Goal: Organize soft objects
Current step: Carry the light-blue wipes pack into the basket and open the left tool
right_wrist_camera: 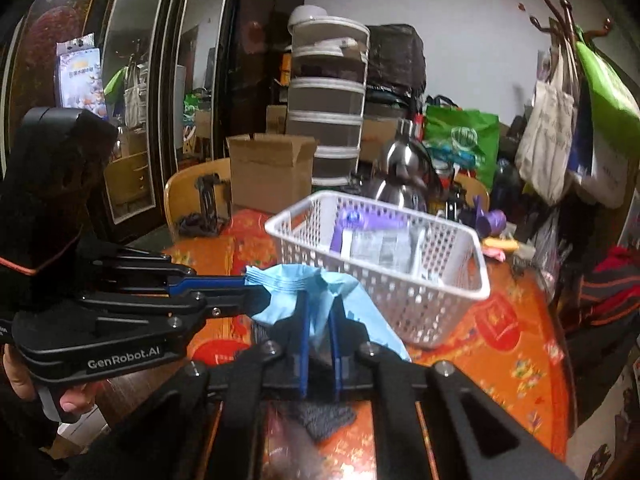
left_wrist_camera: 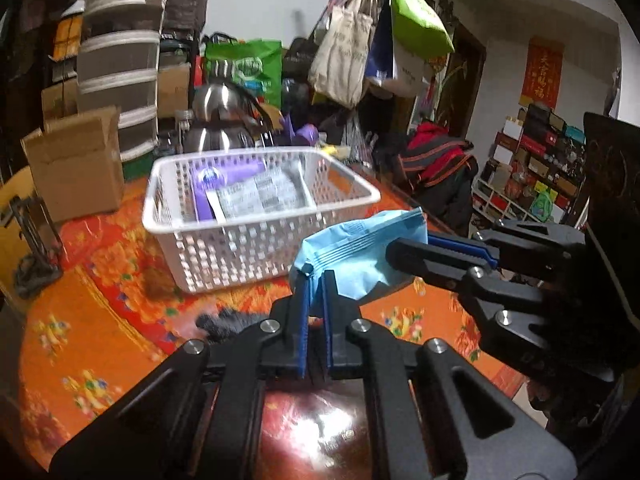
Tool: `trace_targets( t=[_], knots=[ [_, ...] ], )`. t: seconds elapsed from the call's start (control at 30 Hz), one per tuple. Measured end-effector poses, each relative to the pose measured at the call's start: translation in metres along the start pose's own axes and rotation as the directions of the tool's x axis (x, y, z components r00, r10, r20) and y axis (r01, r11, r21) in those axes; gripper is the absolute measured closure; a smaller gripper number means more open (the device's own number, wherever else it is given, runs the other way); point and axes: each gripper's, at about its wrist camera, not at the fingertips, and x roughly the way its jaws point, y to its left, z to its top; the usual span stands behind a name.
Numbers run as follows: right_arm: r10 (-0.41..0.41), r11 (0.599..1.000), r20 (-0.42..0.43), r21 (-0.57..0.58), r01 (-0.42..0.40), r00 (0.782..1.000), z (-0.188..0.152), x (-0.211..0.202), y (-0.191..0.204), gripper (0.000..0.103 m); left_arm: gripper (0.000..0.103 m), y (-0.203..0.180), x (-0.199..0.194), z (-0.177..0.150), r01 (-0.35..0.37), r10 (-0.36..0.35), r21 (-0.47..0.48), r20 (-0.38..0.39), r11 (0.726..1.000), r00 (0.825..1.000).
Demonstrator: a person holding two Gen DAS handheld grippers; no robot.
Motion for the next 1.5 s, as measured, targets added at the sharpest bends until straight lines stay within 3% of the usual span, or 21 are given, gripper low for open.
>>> trace_targets(
  t=[0.2, 0.43, 0.63, 0.8, 1.0, 1.2, 1.5],
  knots=[
    [-0.006, 1.000, -0.005, -0.020, 0.005, 1.000, 0.024, 0.005, -0.003, 0.097, 0.099, 0.001, -0.010, 0.029, -0.031, 0.031, 0.019, 0.029, 0.999, 0.999],
    [-0.011, 1.000, 0.005, -0.026, 0.011, 1.000, 0.053, 0.008, -0.012, 0.098, 0.099, 0.012, -0.007, 0.056, -0.021, 0.021, -0.001, 0.030, 1.000, 0.999],
    [-0.018, 1.000, 0.047, -0.007, 0.018, 0.999, 0.103, 0.014, -0.029, 0.098, 0.099, 0.015, -0.014, 0.109, -0.050, 0.048, 0.026, 0.071, 0.998, 0.996],
    [0.001, 1.000, 0.065, 0.031, -0.003, 0.998, 0.128, 0.042, -0.042, 0.098, 0.099, 0.027, -0.002, 0.153, -0.098, 0.095, 0.041, 0.077, 0.994, 0.992],
    [0.078, 0.988, 0.043, 0.133, -0.083, 0.996, 0.123, 0.084, -0.060, 0.098, 0.099, 0.055, 0.031, 0.170, -0.143, 0.142, 0.027, 0.031, 0.989, 0.989],
    [0.143, 0.962, 0.001, 0.233, -0.139, 0.990, 0.105, 0.119, -0.076, 0.099, 0.099, 0.075, 0.066, 0.164, -0.173, 0.174, 0.009, -0.023, 0.985, 0.985],
    [0.072, 0.961, -0.107, 0.274, -0.041, 0.992, 0.081, 0.162, -0.100, 0.097, 0.098, 0.084, 0.144, 0.150, -0.185, 0.181, -0.016, -0.135, 0.983, 0.974]
  ],
)
